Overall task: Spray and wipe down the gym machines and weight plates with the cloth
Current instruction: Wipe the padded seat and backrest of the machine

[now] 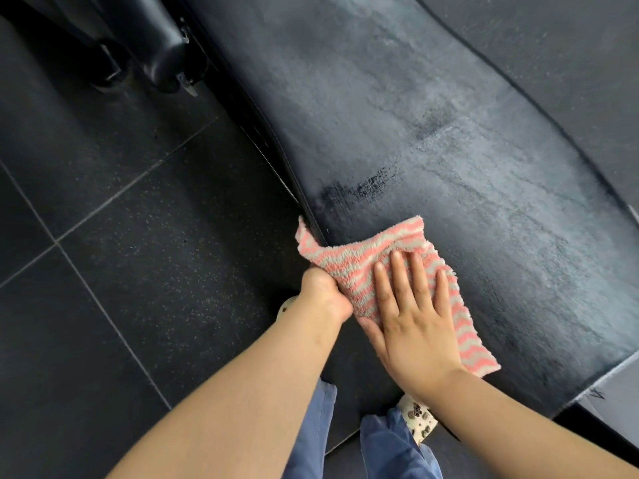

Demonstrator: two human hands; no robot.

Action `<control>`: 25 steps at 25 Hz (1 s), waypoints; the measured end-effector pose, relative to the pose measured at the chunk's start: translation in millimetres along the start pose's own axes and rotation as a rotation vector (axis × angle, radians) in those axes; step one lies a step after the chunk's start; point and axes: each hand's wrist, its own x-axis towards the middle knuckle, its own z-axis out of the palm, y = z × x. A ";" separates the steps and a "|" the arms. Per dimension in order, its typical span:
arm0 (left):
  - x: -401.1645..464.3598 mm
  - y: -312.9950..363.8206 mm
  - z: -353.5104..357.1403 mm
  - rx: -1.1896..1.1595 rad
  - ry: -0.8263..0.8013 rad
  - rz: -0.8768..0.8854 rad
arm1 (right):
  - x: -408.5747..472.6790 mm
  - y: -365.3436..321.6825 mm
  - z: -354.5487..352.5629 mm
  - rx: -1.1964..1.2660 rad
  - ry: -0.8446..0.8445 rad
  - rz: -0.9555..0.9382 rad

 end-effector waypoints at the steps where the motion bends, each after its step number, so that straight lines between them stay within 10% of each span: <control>1: 2.2 8.3 2.0 0.024 -0.013 0.005 | 9.3 -2.1 -1.6 0.009 0.005 0.002; 11: 19.6 98.6 42.2 0.399 0.188 0.409 | 118.1 -18.5 -21.9 0.066 0.102 -0.037; 18: -17.0 34.7 26.2 0.485 -0.066 0.745 | 116.5 -29.5 13.8 0.192 -0.055 -0.023; 25: -18.8 -35.0 11.7 0.796 0.247 0.608 | 21.2 -6.8 -2.7 -0.026 0.072 0.067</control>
